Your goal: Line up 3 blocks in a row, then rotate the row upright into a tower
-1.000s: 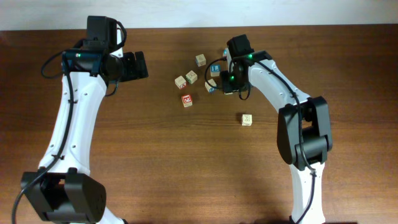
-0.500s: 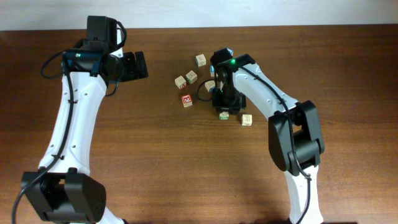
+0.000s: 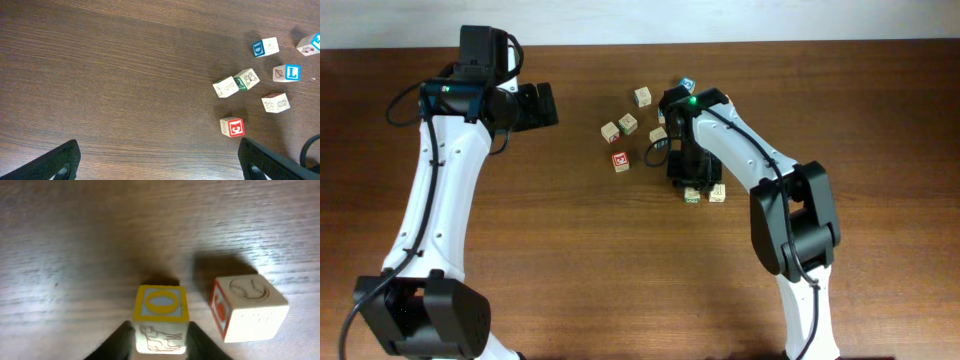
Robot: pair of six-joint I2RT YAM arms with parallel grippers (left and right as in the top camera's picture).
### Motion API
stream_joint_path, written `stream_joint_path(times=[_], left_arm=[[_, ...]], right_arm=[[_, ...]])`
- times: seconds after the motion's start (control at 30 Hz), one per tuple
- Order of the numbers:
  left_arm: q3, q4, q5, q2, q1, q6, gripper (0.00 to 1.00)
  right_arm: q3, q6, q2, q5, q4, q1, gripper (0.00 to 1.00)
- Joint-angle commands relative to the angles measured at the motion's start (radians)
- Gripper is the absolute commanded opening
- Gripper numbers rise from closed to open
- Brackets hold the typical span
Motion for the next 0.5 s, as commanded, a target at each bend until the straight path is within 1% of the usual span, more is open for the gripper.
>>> stream_joint_path(times=[0.0,0.1,0.17,0.2,0.27,0.37,0.47], left_arm=[[0.014,-0.002,-0.01,0.003,0.0,0.005,0.99],[0.014,-0.002,-0.01,0.003,0.0,0.005,0.99],[0.014,0.002,-0.01,0.003,0.0,0.005,0.99],[0.014,0.002,-0.01,0.003,0.0,0.005,0.99],[0.014,0.002,-0.01,0.003,0.0,0.005,0.99],[0.014,0.002,-0.01,0.003,0.0,0.005,0.99],[0.014,0.002,-0.01,0.003,0.0,0.005,0.99]], right_arm=[[-0.01,0.007,0.021,0.044,0.009,-0.03,0.52],[0.055,-0.068,0.02,0.032,-0.001,-0.037,0.53],[0.129,-0.105,0.02,0.032,-0.008,-0.035,0.53],[0.18,-0.136,0.02,0.027,0.005,-0.035,0.56],[0.237,-0.241,0.02,-0.022,0.091,-0.035,0.61],[0.235,-0.286,0.021,-0.031,0.21,-0.033,0.71],[0.225,-0.36,0.036,-0.035,0.329,-0.016,0.73]])
